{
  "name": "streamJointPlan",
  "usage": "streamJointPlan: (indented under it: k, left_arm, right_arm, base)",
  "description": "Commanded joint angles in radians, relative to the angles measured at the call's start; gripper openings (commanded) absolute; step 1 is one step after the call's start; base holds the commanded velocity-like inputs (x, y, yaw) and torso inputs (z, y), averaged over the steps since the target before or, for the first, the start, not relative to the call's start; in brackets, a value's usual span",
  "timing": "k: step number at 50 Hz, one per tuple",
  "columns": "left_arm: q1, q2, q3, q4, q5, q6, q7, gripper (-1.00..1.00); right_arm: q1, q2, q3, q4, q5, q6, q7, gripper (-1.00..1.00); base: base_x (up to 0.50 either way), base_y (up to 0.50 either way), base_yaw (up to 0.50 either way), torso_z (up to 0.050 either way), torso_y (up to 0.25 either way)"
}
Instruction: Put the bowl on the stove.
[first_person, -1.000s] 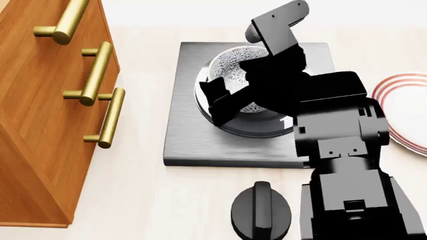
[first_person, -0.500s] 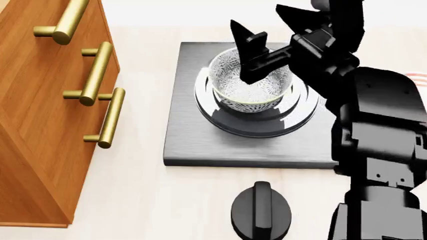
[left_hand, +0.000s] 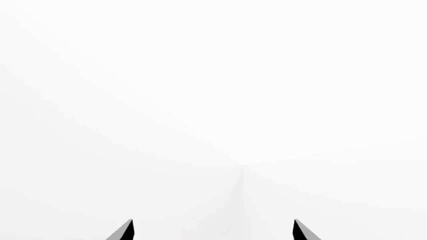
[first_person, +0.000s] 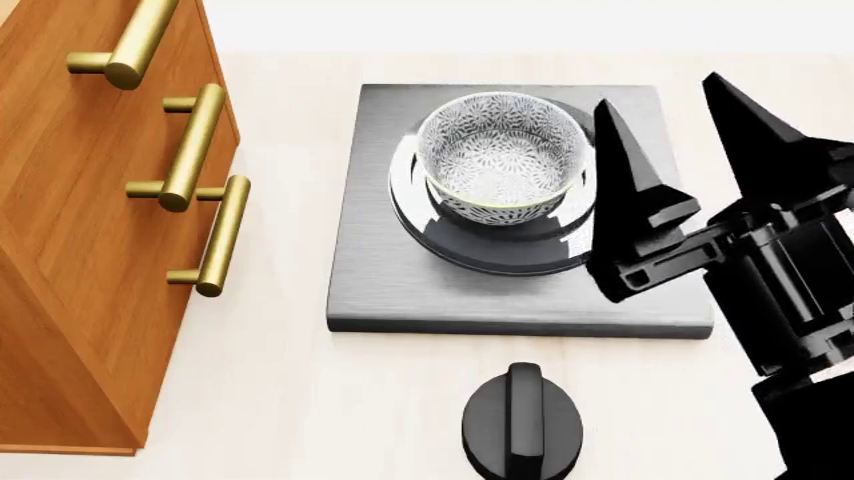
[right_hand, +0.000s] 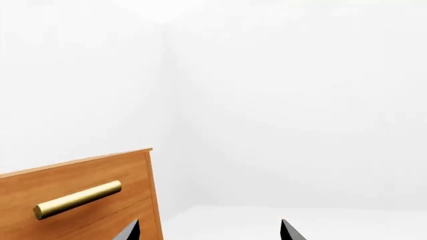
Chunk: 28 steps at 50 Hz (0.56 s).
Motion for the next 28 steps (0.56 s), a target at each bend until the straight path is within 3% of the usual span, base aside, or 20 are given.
streamJointPlan:
  k: [1,28]
  left_arm:
    - [0.001,0.000,0.004,0.004,0.004,0.001,0.000,1.00]
    - [-0.003,-0.016,-0.013,0.010,-0.011,0.013,-0.010,1.00]
  right_arm:
    - [-0.164,-0.046,0.100,-0.236,0.092,-0.021,0.022,1.00]
    - [-0.344,-0.076,0.163,-0.557,0.157,-0.073,0.119,1.00]
  base:
    - [0.00,0.00,0.00,0.000,0.000]
    - [0.00,0.00,0.00,0.000,0.000]
